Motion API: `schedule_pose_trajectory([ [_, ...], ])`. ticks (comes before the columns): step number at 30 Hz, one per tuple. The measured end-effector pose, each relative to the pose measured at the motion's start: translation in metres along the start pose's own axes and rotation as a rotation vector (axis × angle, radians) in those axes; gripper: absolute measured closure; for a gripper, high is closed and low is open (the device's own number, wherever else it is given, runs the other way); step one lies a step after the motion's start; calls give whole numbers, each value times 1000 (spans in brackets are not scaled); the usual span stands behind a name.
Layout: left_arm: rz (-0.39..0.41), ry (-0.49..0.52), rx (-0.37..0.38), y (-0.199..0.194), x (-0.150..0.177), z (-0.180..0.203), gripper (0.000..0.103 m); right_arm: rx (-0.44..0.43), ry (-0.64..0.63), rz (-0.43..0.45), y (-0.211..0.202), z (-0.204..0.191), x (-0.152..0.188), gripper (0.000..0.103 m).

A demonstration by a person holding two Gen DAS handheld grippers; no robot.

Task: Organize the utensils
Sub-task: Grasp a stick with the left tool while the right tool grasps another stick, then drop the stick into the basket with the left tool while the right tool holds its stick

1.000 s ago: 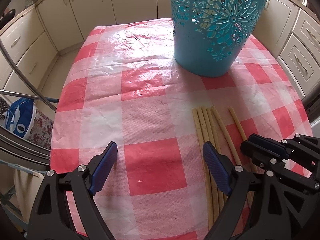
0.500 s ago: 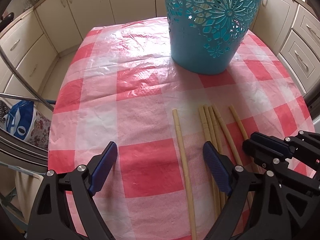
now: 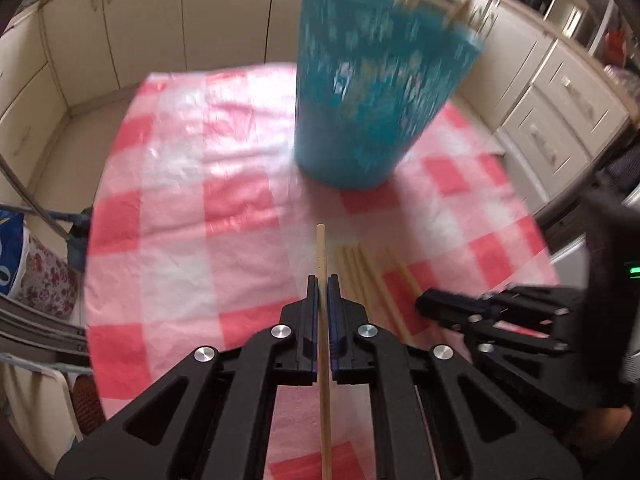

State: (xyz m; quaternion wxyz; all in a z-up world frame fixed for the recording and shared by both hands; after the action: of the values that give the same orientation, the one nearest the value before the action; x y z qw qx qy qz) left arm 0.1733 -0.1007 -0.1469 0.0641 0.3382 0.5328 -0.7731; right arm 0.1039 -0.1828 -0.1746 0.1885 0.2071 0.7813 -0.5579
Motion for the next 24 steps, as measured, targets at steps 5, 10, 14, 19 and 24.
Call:
schedule_pose_trajectory([
  [5, 244, -6, 130, -69, -55, 19, 99, -43, 63, 6, -6, 3, 0, 97],
  [10, 594, 14, 57, -127, -155, 43, 99, -69, 76, 27, -13, -3, -3, 97],
  [14, 787, -72, 1, -144, -223, 48, 99, -78, 95, 44, -16, -1, -7, 97],
  [19, 888, -124, -141, -118, -274, 33, 99, -92, 112, 57, -20, 3, -12, 97],
  [24, 819, -130, -221, -59, -272, 14, 99, -102, 129, 70, -22, 4, -17, 97],
])
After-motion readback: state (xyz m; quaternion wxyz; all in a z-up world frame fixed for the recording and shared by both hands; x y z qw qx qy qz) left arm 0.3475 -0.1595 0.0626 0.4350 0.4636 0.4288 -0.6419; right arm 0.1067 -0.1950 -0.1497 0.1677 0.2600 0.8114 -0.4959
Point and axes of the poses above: each gripper's, at about its wrist camera, not at the fingertips, and y roughly the way its jaws point, z to its right, x to its underside, the point moved 10 cm from there along y, roughly the way its jaws point, and after that the axes turned 5 degrees about z, right-handed, at the moved point
